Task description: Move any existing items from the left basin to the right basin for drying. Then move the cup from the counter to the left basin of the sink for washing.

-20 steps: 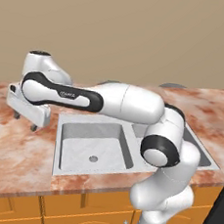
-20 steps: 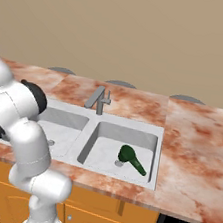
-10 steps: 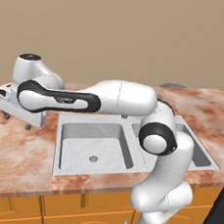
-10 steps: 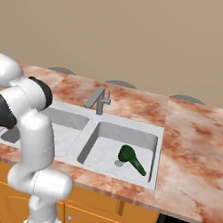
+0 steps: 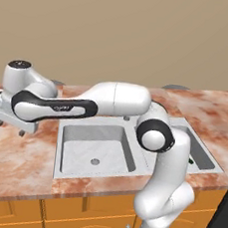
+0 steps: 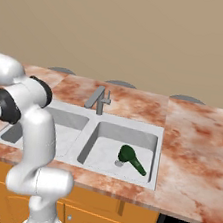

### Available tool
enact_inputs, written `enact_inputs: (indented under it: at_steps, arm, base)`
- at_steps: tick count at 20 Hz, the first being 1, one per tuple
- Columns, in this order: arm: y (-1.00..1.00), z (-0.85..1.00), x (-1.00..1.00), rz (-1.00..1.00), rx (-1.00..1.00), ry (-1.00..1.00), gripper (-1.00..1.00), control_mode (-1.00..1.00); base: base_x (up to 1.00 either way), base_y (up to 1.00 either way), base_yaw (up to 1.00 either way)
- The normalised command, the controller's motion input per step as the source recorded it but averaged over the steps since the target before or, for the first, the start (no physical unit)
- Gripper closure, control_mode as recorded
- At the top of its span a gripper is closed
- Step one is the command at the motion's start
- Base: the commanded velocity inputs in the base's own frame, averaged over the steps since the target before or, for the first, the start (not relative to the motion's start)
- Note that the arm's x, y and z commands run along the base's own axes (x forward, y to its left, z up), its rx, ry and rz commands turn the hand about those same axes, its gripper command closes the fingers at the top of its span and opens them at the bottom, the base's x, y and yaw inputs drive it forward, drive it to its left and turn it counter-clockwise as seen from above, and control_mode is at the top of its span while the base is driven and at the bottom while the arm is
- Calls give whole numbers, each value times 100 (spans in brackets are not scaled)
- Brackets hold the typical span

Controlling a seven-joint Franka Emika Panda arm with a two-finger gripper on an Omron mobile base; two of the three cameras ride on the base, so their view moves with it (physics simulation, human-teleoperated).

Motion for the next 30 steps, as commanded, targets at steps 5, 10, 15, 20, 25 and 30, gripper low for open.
enact_inputs:
  at_steps: [5,10,15,20,25,30]
  arm:
    - [10,-23,5,0,0,0,-100,-100]
    - [15,-26,6,0,0,-1,-100,-100]
    - [13,-9,14,0,0,-2,-100,-100]
    - [16,-7,26,0,0,-4,-100,-100]
    - [10,-12,26,0,0,-1,-100,-100]
    - [16,-16,20,0,0,0,-100,-100]
  base:
    - [0,0,0]
    - [0,0,0]
    - [0,0,0]
    - [0,0,0]
    - [0,0,0]
    - [0,0,0]
